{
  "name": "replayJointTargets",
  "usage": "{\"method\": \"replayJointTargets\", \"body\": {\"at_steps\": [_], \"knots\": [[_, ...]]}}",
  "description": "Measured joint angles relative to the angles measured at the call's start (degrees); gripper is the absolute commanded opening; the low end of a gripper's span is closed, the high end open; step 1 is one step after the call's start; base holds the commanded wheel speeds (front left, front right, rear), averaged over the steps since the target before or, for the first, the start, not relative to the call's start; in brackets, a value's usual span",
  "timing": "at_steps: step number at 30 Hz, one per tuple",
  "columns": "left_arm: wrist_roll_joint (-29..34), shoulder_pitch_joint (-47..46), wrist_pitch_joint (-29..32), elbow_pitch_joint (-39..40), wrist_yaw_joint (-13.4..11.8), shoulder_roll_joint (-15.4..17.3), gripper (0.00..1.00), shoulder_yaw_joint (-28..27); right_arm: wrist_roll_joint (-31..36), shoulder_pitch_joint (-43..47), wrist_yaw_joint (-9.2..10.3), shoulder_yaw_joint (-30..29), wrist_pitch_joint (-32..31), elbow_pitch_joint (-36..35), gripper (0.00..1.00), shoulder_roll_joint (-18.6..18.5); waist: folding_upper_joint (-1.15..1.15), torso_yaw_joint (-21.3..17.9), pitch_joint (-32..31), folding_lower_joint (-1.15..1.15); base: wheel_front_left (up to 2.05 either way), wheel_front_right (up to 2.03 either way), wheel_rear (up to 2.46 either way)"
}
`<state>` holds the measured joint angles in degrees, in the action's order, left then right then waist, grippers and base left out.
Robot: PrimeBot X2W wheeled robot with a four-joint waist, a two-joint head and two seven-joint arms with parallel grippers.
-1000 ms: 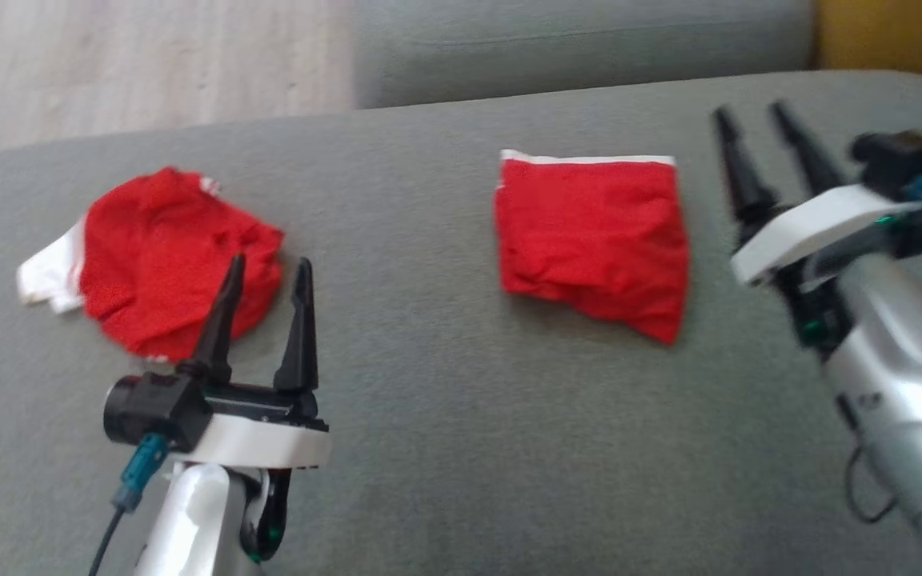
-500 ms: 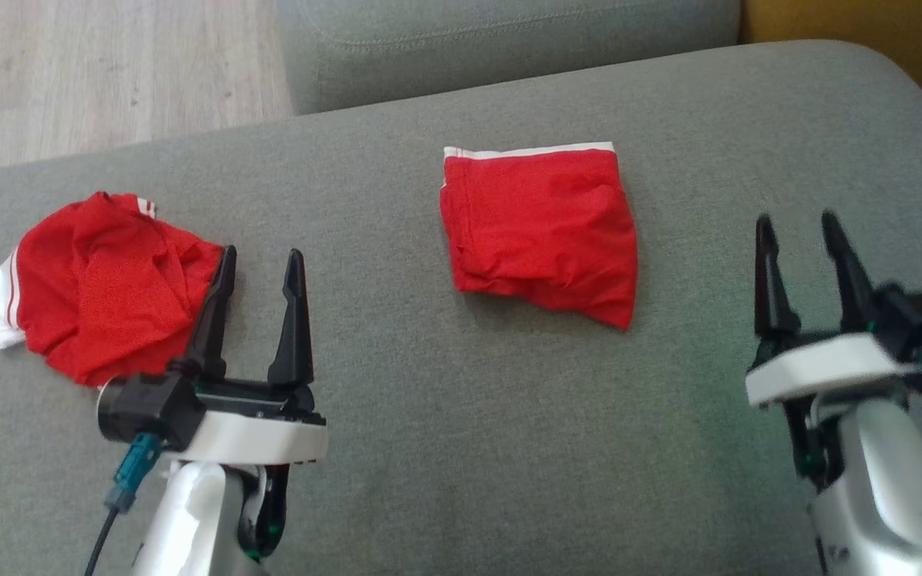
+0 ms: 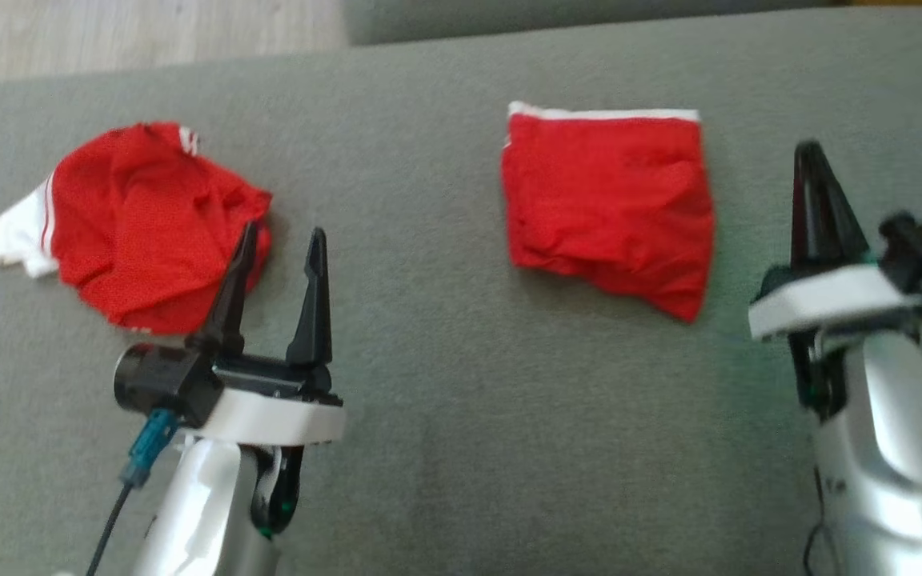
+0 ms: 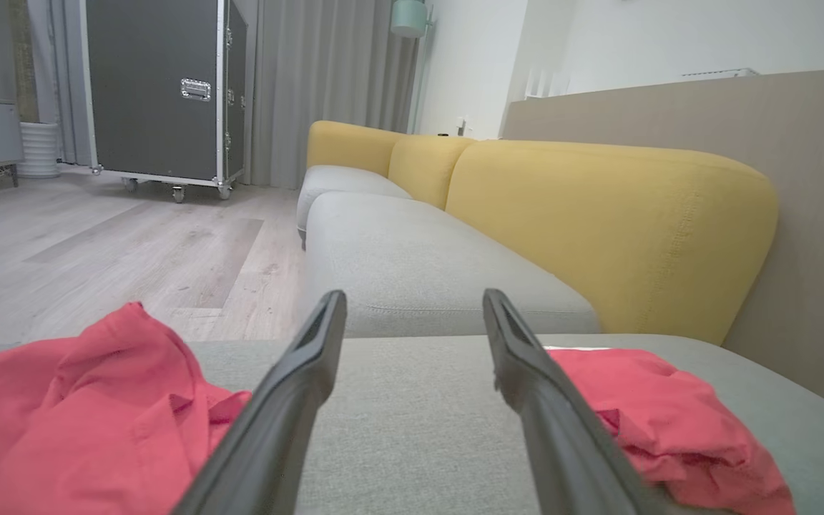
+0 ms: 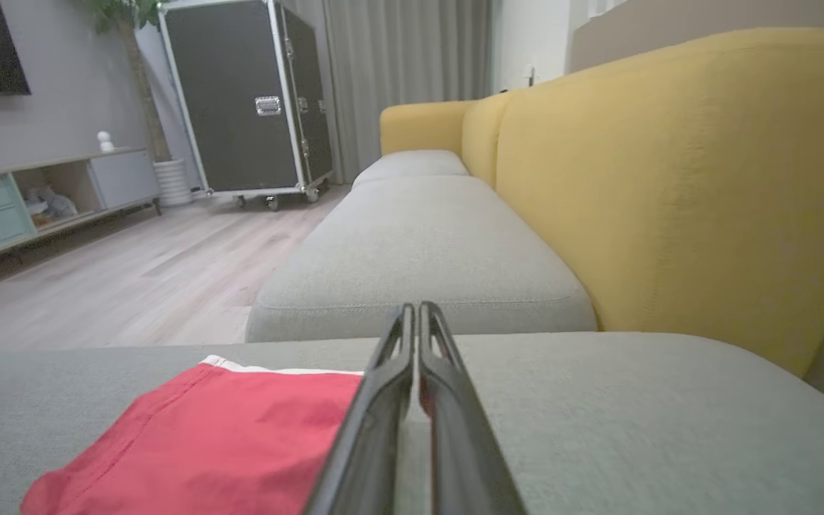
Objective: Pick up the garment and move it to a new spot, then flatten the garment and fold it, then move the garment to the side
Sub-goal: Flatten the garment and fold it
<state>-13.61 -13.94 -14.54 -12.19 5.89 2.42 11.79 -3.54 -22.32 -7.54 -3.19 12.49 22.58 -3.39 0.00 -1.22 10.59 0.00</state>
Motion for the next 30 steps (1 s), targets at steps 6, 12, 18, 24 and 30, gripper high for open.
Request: {"method": "replayJointTargets", "body": {"at_steps": [6,12,18,24,30], "knots": [[-0.04,-2.55,0.00,-0.63,0.21,-0.02,1.00,2.07,4.39,-10.37,0.00,-2.26,-2.25,11.99,0.00,-0.02,0.00,5.06,4.56,0.01,0.00,0.00,0.00],[-0.62,-4.20,0.00,-0.80,0.21,-0.04,1.00,3.31,8.98,-15.78,0.00,-4.52,-3.53,26.53,0.00,-0.04,0.00,8.78,7.31,0.01,0.00,0.00,0.00],[-0.60,-4.63,0.00,-1.36,0.15,-0.07,1.00,3.45,11.95,-18.98,0.00,-5.57,-0.49,33.63,0.00,-0.18,0.00,9.74,7.89,0.01,0.00,0.00,0.00],[-0.60,-4.59,0.00,-1.92,0.14,-0.07,1.00,3.48,0.02,-22.76,0.00,8.03,1.72,34.76,0.00,-0.45,0.00,9.42,6.49,-0.01,0.00,0.00,0.00],[-0.64,-4.57,0.00,-1.91,-0.38,-0.07,1.00,3.99,-6.31,-22.42,0.00,21.49,1.22,36.76,0.00,-0.45,0.00,8.99,5.55,0.00,0.00,0.00,0.00]]}}
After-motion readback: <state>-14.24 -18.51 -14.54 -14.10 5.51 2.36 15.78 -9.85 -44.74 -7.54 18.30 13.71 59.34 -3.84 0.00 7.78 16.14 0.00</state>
